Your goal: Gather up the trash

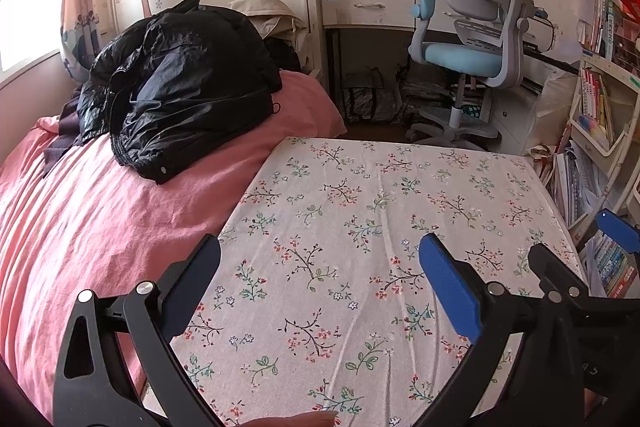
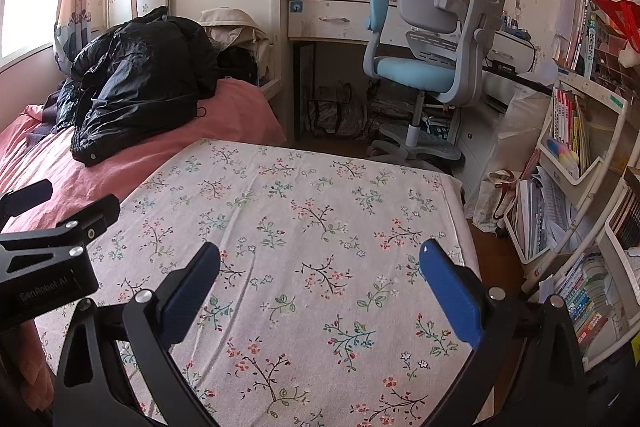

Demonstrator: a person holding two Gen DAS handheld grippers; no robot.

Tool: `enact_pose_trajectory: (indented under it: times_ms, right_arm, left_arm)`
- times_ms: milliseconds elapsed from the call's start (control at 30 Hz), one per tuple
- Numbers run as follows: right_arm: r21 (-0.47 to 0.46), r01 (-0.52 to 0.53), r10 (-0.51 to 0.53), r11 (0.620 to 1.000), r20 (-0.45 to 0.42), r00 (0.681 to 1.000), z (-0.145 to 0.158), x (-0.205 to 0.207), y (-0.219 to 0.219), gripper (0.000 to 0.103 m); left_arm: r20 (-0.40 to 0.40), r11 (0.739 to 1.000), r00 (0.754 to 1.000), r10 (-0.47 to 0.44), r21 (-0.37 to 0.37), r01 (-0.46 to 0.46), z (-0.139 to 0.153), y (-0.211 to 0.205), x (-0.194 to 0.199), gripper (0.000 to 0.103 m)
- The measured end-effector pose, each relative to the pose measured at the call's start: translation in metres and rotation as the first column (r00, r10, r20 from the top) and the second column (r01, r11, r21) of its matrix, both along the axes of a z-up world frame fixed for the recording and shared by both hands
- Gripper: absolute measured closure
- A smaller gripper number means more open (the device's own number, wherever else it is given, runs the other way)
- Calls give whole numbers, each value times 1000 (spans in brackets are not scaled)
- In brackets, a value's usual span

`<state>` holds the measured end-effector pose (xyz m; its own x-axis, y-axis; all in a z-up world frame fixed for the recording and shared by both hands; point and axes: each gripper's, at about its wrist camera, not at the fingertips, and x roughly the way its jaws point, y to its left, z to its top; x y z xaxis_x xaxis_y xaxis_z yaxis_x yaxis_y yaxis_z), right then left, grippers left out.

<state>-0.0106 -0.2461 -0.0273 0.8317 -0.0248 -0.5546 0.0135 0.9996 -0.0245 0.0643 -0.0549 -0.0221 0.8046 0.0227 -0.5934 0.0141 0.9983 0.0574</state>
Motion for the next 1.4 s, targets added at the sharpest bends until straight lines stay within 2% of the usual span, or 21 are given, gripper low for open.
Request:
enact_pose_trajectory:
  times_ms: [1400]
  right_arm:
    - [-4, -2, 2, 1000, -3, 1000, -3, -3, -4, 7]
  left_arm:
    - [-34, 1000, 999, 10, -9, -10, -11, 4, 3, 7]
